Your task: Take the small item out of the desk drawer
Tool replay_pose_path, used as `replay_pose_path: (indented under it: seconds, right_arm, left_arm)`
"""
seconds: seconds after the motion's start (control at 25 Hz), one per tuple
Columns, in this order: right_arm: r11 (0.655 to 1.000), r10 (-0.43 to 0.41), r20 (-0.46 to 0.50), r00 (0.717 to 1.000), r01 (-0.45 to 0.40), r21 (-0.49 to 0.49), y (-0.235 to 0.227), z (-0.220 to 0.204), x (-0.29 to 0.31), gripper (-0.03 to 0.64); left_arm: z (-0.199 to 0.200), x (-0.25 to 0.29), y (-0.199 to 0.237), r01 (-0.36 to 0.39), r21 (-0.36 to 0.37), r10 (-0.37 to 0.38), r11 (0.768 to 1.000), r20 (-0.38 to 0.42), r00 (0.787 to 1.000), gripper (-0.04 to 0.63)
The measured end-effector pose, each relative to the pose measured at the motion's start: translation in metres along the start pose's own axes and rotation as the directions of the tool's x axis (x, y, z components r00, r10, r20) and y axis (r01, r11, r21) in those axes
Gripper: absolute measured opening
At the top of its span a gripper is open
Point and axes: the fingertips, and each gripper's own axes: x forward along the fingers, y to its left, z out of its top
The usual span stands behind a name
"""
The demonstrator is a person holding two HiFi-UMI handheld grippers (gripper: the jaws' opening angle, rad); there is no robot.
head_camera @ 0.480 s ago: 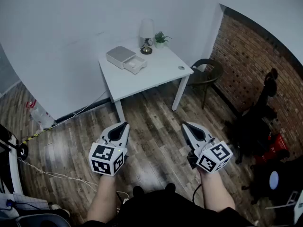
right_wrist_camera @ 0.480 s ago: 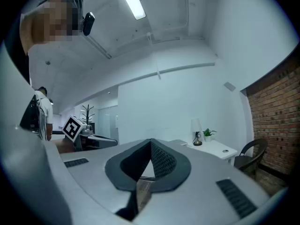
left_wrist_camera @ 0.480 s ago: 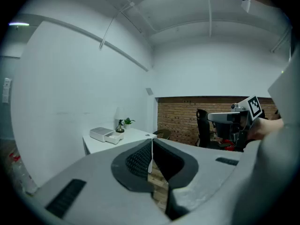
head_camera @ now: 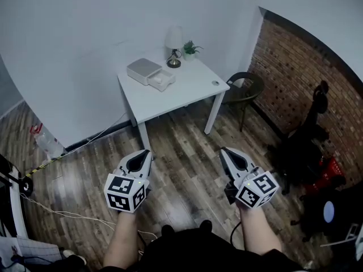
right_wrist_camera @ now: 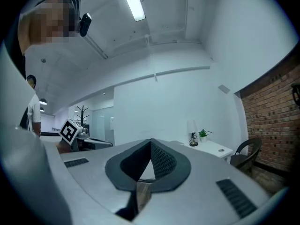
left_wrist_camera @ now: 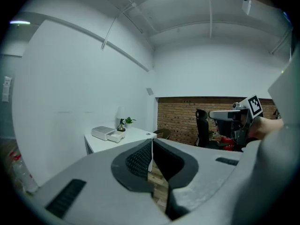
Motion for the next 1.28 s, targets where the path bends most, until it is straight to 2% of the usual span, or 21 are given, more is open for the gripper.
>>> replay_pose_path:
  seconds: [0.32,0.44,0.6,0.68,1.04,1.28]
  right_arm:
    - [0.999,0.038,-0.007,0.999,-0.038,0.029,0.047,-0.013,0.005,0.003]
    - [0.998,0.019,-0.035,0.999,-0.017,0.062,0.052,-0.033,-0.002,0.003]
    - [0.991,-0.051,-0.087,0.995,0.061,0.122,0.036,-0.055,-0.006,0.003]
    - [0.989,-0.060,-0.092,0.994,0.071,0.126,0.030,-0.059,0.000,0.003]
    - [0.985,0.025,-0.101,0.995,-0.007,0.174,-0.007,-0.074,0.069,0.003]
    - [0.975,0.063,-0.140,0.988,-0.031,0.219,-0.064,-0.088,0.120,0.003]
  left_arm:
    - [-0.011,-0.022,0.021,0.019,-0.007,-0.019,1.000,-0.008,1.000,0.015]
    - [-0.015,-0.022,0.023,0.031,-0.011,-0.031,0.999,-0.011,0.999,0.015]
    - [-0.018,-0.019,0.027,0.047,-0.016,-0.047,0.999,-0.025,0.999,0.015]
    - [-0.021,-0.016,0.033,0.042,-0.020,-0.043,0.999,-0.033,0.999,0.015]
    - [-0.025,0.033,0.062,0.016,-0.039,-0.019,0.999,-0.081,0.997,0.015]
    - [-0.018,0.099,0.087,-0.011,-0.050,0.006,0.999,-0.101,0.995,0.015]
